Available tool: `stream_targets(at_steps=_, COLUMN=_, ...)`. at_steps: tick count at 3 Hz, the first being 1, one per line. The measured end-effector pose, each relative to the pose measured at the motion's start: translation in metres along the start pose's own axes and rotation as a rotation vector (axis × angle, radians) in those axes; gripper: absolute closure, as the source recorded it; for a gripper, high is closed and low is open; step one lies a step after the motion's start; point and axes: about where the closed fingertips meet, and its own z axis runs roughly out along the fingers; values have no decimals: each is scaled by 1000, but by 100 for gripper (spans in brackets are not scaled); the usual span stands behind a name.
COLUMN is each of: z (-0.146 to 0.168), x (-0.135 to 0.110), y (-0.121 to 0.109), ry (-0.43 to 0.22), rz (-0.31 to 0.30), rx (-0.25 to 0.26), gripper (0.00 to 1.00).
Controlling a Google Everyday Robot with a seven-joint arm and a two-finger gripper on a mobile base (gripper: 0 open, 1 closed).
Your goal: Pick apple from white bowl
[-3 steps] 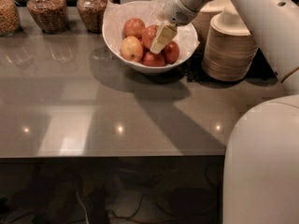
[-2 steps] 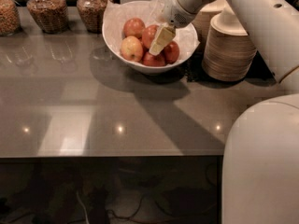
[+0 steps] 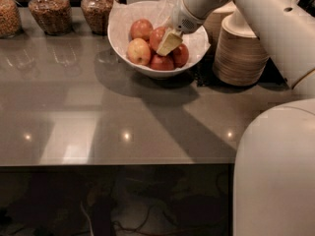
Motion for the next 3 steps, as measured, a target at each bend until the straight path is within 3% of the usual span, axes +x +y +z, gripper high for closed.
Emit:
stream_targets(at_steps=2, z=-31, x=11, y=6, ry=-5, rz=6, rx=25, gripper=100)
stream_targets(at_steps=3, z=-63, x=17, y=21, ry=-63, rz=-2, rx=22, gripper=100)
